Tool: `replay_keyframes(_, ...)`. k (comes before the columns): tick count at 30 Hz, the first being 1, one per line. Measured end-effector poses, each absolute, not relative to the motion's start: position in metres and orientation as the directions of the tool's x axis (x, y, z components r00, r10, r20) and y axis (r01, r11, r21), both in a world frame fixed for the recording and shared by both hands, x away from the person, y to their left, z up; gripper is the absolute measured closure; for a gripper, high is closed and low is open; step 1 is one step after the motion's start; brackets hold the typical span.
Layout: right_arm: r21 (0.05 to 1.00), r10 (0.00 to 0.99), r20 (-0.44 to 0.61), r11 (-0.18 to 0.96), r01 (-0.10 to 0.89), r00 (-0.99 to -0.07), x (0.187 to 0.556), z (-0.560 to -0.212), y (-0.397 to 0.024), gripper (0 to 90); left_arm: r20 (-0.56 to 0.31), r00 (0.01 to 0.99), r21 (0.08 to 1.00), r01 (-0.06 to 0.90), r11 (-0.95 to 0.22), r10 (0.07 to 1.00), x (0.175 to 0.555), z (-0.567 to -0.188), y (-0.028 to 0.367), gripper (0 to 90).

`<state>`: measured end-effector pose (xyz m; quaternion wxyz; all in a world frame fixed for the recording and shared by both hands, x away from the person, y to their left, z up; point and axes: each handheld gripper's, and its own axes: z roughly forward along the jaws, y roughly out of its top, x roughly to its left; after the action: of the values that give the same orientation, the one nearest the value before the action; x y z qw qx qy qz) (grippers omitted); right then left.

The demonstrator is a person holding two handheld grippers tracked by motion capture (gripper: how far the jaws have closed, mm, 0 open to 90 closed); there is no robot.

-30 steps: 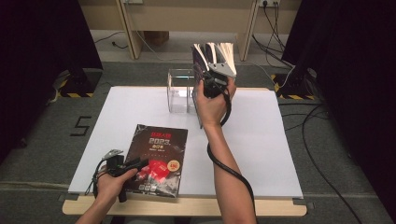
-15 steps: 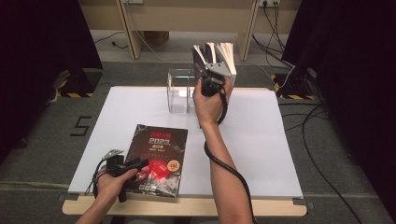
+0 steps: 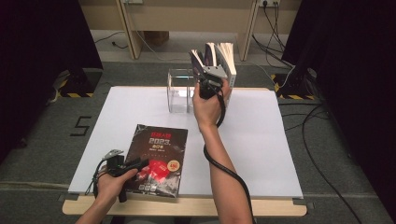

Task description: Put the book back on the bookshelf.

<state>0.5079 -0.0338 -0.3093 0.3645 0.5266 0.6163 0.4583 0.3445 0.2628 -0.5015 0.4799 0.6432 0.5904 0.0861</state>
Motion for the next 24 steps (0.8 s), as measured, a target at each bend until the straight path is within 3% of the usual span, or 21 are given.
replay_keyframes(12, 0.922, 0.971, 0.094, -0.002, 0.388, -0.218, 0.511, -0.303, -0.044, 76.4, -0.455, 0.290, 0.720, 0.676, 0.156, 0.842, 0.344, -0.501, 0.262, 50.1)
replay_keyframes(24, 0.913, 0.970, 0.113, -0.016, 0.408, -0.217, 0.514, -0.299, -0.051, 75.7, -0.456, 0.291, 0.719, 0.678, 0.155, 0.841, 0.344, -0.501, 0.262, 50.0)
